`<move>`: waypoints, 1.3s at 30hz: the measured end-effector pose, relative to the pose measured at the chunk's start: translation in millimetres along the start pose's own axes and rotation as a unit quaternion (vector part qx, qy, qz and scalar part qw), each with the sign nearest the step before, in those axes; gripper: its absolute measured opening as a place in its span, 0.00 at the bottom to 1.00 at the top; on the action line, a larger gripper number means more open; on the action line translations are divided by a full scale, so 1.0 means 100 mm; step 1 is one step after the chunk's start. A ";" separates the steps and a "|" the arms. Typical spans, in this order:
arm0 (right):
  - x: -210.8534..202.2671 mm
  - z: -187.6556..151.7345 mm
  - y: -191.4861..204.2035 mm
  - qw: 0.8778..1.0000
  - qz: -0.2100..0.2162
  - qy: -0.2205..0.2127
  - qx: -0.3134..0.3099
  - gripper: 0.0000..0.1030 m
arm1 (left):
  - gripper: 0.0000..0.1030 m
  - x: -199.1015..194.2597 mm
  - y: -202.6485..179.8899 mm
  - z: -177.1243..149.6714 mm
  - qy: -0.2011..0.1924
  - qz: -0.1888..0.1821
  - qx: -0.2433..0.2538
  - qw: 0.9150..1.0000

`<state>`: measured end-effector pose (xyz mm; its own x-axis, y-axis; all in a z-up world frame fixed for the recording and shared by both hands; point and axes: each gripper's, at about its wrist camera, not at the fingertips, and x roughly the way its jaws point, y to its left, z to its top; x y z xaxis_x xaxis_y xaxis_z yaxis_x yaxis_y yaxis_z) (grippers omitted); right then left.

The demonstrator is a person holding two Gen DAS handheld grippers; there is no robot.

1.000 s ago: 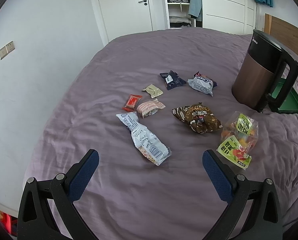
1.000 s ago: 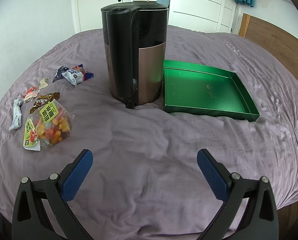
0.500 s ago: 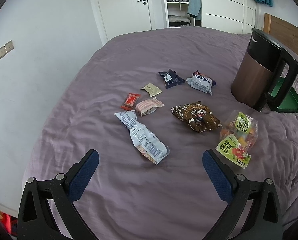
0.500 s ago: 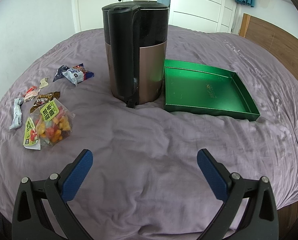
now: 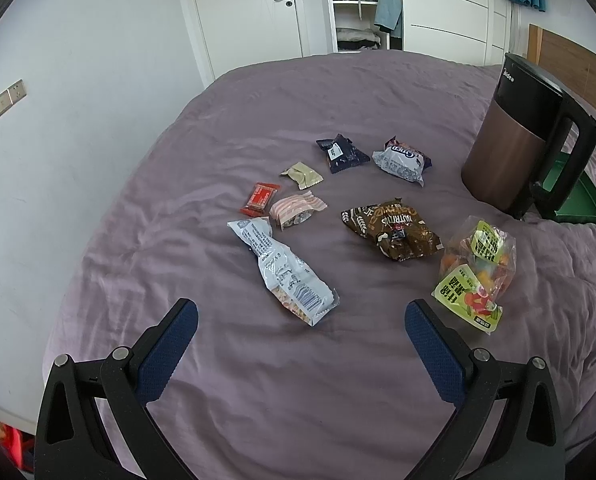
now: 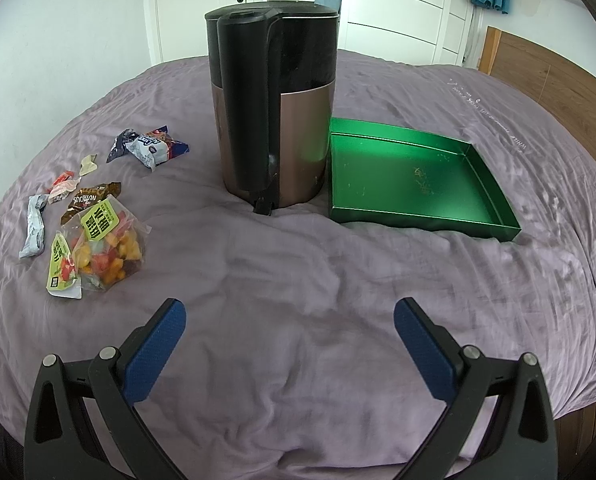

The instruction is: Organize snacks

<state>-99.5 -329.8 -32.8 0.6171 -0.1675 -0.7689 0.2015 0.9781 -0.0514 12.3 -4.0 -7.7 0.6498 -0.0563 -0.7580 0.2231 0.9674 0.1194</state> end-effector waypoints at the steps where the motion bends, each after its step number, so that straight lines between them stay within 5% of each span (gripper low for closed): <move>1: -0.01 0.00 0.01 1.000 0.000 0.000 0.000 1.00 | 0.99 0.00 0.00 0.00 0.000 0.000 0.000 1.000; 20: 0.02 0.00 0.14 1.000 0.008 0.003 -0.003 1.00 | 0.99 0.06 0.09 -0.01 0.007 -0.001 -0.008 1.000; 30: 0.09 0.19 0.73 0.996 0.082 -0.003 -0.018 1.00 | 0.99 0.12 1.01 0.20 -0.001 0.061 -0.109 0.992; 39: 0.45 0.31 1.23 0.988 0.141 0.040 0.048 1.00 | 0.99 0.78 0.54 0.30 0.063 0.018 -0.113 0.991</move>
<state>-23.3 -220.4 -53.5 0.5970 0.1249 -0.7924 0.1035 0.9675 0.2305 97.1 36.7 -41.2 0.5560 -0.0028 -0.8312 0.0237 0.9996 0.0125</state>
